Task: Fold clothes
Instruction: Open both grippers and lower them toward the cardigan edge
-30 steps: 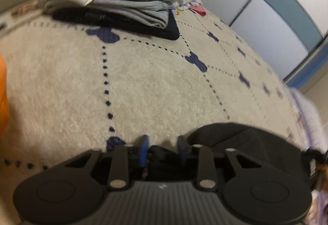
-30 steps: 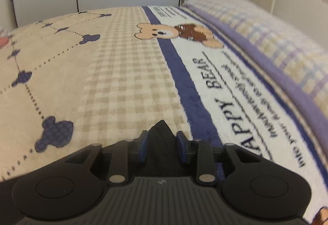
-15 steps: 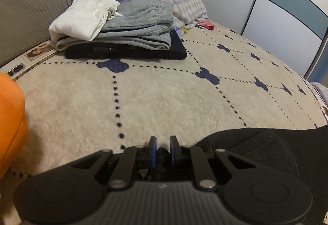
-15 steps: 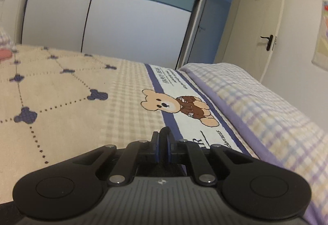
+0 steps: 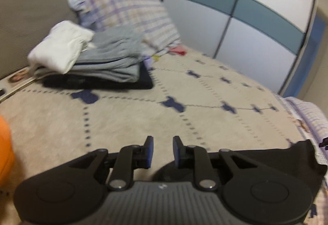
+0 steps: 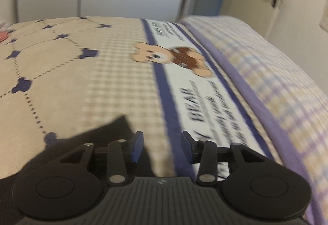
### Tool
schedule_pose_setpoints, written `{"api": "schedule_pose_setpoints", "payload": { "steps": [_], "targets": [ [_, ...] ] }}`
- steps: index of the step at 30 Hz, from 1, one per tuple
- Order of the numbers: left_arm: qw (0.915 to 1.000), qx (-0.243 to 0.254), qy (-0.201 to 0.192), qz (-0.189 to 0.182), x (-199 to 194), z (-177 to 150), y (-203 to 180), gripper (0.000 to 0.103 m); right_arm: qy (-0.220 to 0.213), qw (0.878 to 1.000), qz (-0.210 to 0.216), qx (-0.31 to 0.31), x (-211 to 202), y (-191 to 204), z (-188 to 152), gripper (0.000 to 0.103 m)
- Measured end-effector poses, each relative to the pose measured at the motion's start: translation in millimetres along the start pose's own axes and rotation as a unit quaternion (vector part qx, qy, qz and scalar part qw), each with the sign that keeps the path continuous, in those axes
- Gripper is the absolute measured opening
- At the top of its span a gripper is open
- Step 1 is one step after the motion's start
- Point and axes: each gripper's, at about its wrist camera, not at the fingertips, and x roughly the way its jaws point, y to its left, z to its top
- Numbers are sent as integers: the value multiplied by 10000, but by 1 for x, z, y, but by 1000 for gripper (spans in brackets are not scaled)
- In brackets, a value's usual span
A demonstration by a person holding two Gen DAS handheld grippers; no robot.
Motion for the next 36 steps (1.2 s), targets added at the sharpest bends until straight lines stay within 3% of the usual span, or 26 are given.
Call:
{"api": "schedule_pose_setpoints", "payload": {
  "steps": [5,9,12,18,26,30,31,33,36],
  "targets": [
    [9963,58,126,-850,-1,-2,-17,42,624,9967,374,351,-15,-28,-6,43],
    [9895,165,355,-1389,4,-11,-34,46,1345,9878,369,693,-15,-29,-16,43],
    [9856,260,506,-1590,8,-19,-47,46,1552,9829,460,881,-24,-23,-26,43],
    [9807,356,687,-1793,11,-29,-59,46,1730,9744,758,1219,-29,-8,-30,42],
    [9787,328,897,-1815,17,-34,-60,48,2169,9689,61,1191,-3,3,-48,41],
    [9781,358,984,-1797,19,-37,-61,49,2052,9700,-23,1301,2,3,-59,41],
    [9780,374,1003,-1792,20,-37,-62,49,1981,9718,-43,1280,2,4,-61,39],
    [9771,412,1032,-1816,21,-39,-63,49,1770,9788,-84,1028,1,12,-63,17],
    [9743,462,1012,-1960,18,-39,-64,49,1533,9846,-101,837,-9,16,-62,7]
  ]
}}
